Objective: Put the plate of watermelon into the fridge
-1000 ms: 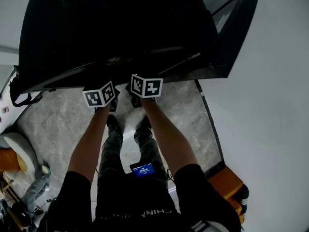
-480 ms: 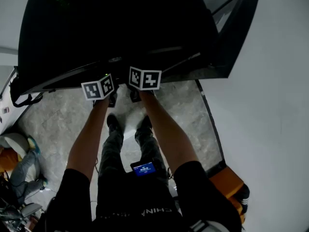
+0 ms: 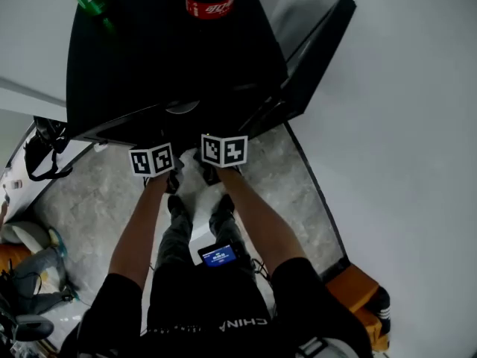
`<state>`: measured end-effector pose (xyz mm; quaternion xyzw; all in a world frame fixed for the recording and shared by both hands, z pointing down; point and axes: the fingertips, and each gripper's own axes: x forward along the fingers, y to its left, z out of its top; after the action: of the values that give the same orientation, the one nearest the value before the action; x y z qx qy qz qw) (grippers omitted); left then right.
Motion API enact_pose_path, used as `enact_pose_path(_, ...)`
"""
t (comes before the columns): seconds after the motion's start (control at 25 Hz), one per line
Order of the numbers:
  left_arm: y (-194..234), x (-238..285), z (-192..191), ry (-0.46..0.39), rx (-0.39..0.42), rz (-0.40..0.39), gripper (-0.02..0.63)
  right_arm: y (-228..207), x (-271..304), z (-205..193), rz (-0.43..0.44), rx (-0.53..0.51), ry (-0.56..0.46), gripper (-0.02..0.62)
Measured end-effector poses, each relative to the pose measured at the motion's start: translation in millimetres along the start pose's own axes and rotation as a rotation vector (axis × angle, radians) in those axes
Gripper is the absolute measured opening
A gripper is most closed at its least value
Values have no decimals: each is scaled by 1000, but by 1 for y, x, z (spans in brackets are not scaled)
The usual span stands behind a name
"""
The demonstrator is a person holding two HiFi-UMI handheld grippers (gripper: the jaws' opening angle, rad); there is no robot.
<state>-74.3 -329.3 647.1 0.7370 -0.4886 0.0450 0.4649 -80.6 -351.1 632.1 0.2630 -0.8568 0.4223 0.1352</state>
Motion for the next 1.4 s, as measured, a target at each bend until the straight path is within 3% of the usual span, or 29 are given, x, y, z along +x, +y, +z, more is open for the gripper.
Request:
enact_pose_path(0.12,-32,-21,-2,-13,-5,-79,20,28,-29,2,31,-9,-14,34)
enact_pose_path(0.4,-92,-65,9,-85,-52,-127,23,81,-89,19,55,-16,-116,34)
enact_pose_path(0.72,-124,-106,9,-125,-128,-238,23,124,-117,18,63,-72,-120,34)
enact_pose_path(0.8,-127,-110,5,-114,-118,-235,23,128,-122,14,65,-70,-121,34)
enact_pose_path(1.04,-132,-104,-1,-14,15,-190,21,120,-131,12,79,-7,-170,29)
enact_pose_path(1.4,-133,-112,5,-35,12,-168,20,130,-131,18,121,-17,-160,29)
